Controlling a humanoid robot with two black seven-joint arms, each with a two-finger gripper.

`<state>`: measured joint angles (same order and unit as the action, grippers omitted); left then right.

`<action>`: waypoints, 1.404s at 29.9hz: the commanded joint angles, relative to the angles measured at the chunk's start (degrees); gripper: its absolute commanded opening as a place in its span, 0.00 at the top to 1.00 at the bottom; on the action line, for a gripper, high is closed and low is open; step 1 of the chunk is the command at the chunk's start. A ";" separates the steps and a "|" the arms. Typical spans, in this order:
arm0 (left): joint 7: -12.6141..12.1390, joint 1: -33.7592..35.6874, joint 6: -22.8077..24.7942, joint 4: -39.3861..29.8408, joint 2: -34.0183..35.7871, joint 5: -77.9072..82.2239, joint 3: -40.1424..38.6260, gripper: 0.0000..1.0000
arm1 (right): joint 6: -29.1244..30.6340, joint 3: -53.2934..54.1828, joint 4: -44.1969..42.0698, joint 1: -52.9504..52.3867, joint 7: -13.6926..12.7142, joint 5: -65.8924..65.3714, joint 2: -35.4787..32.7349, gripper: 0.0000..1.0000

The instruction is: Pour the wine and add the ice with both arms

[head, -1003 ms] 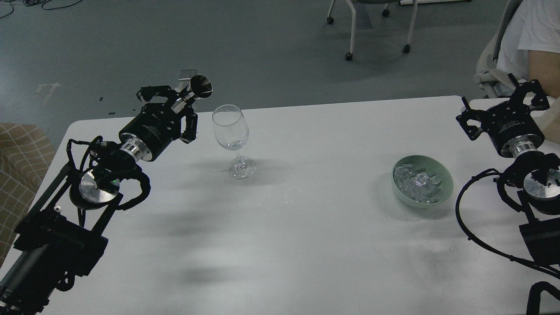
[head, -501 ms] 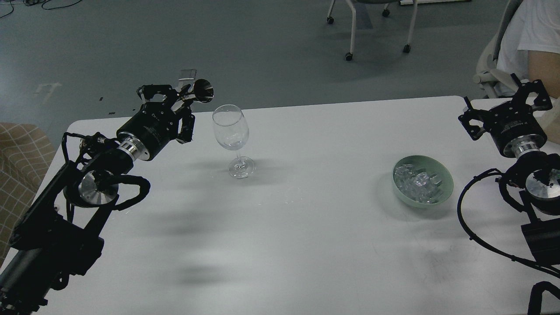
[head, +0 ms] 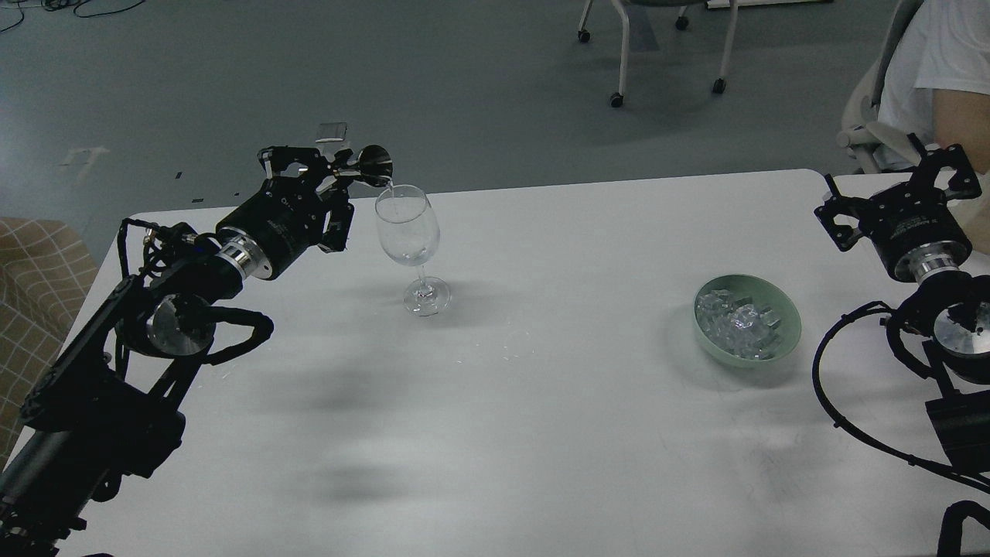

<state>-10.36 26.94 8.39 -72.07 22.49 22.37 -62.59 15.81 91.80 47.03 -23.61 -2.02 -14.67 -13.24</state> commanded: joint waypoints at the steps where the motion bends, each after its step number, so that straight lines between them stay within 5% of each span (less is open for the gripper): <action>1: -0.18 1.54 -0.04 0.00 1.59 2.06 2.12 1.00 | 0.01 0.14 -0.01 0.41 0.08 0.00 -0.03 0.00; 42: -2.20 6.89 1.01 -3.85 3.70 24.65 4.23 1.00 | 0.10 2.25 0.08 0.85 0.00 0.08 -1.97 0.00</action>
<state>-11.55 33.18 9.48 -74.29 26.43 46.64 -58.36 15.88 94.05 47.23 -22.82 -2.05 -14.59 -15.26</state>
